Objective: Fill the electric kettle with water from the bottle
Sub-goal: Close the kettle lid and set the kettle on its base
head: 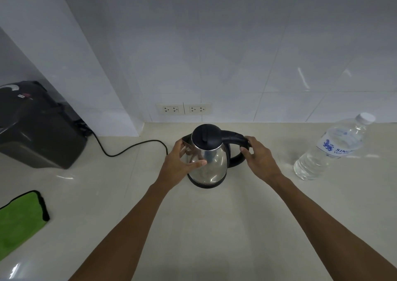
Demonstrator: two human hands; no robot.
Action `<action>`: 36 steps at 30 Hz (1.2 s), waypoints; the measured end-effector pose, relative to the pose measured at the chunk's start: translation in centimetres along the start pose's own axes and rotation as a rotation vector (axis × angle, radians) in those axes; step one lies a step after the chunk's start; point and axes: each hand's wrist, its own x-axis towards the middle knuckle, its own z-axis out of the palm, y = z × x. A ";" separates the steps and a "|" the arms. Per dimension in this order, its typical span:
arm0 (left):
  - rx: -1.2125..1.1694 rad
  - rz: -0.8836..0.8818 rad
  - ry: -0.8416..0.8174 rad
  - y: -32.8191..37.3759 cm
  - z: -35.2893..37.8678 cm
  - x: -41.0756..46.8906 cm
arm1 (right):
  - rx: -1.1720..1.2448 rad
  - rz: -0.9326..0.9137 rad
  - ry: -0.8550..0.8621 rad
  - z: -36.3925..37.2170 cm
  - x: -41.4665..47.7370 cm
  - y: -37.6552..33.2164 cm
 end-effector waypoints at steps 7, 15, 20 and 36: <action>0.012 0.006 -0.008 0.0 0.0 0.0 | 0.000 0.002 0.004 0.2 -0.1 -0.1; 0.009 -0.008 -0.006 0.0 0.1 -0.1 | 0.364 0.248 -0.113 -1.2 0.3 -1.1; 0.004 -0.006 -0.004 -0.1 0.1 0.0 | 0.361 0.251 -0.087 -0.9 0.8 -1.5; 0.031 -0.017 -0.002 -0.3 0.2 0.1 | 0.402 0.273 -0.050 -0.3 1.2 -1.1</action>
